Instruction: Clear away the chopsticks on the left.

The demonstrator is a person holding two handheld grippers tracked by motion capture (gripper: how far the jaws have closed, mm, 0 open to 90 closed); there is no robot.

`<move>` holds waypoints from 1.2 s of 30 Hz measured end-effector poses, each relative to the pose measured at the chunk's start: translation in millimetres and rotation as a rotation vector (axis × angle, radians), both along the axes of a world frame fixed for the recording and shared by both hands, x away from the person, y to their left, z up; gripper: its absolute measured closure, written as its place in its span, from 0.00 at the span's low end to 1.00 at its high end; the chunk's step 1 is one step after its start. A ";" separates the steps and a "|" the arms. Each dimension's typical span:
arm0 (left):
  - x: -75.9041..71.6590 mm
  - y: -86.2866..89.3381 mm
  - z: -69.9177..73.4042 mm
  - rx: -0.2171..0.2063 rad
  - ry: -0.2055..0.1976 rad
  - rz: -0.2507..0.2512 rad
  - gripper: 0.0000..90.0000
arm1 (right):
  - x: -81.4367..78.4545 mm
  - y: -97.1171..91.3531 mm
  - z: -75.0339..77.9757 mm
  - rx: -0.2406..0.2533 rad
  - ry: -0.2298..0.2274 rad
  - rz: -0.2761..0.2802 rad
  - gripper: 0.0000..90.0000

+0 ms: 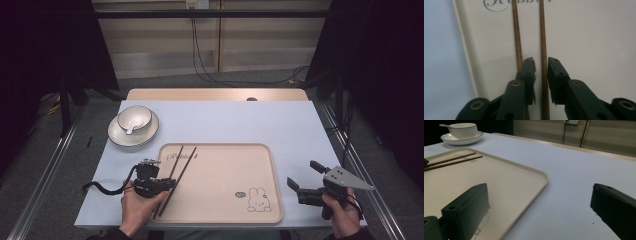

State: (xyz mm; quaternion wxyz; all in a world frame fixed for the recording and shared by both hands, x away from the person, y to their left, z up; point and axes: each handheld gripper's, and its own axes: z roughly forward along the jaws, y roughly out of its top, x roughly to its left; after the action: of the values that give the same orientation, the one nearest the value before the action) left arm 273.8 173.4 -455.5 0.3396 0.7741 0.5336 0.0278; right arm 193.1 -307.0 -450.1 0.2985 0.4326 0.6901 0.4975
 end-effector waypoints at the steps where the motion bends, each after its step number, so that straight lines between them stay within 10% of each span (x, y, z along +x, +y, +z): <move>1: 0.1 0.5 0.6 -0.003 -0.009 -0.011 0.83 | 0.0 0.0 0.0 0.000 0.000 0.001 0.02; 8: -0.3 3.5 7.7 -0.045 -0.097 -0.124 0.60 | -0.1 0.0 0.1 0.001 -0.002 0.000 0.02; 15: -2.1 27.0 29.9 -0.059 -0.337 -0.186 0.20 | -0.5 0.0 0.2 0.005 0.000 -0.002 0.02; 24: -10.9 61.0 43.3 -0.024 -0.531 -0.231 0.02 | 0.7 0.6 0.0 0.002 -0.006 -0.004 0.02; 29: -13.2 73.5 41.2 0.063 -0.560 -0.179 0.03 | 0.4 0.1 0.3 0.006 -0.004 -0.005 0.02; 33: -7.5 97.7 27.9 -0.019 -0.518 -0.133 0.03 | 0.2 -0.1 0.5 0.009 -0.006 -0.001 0.02; 36: -11.4 102.5 30.6 -0.038 -0.565 -0.085 0.03 | 1.6 0.2 0.2 0.004 -0.009 -0.006 0.02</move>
State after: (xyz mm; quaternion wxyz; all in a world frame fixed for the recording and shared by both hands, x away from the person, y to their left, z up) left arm 262.4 275.9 -424.9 0.4899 0.7509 0.3855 0.2181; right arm 194.7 -306.8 -449.9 0.3022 0.4330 0.6864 0.5000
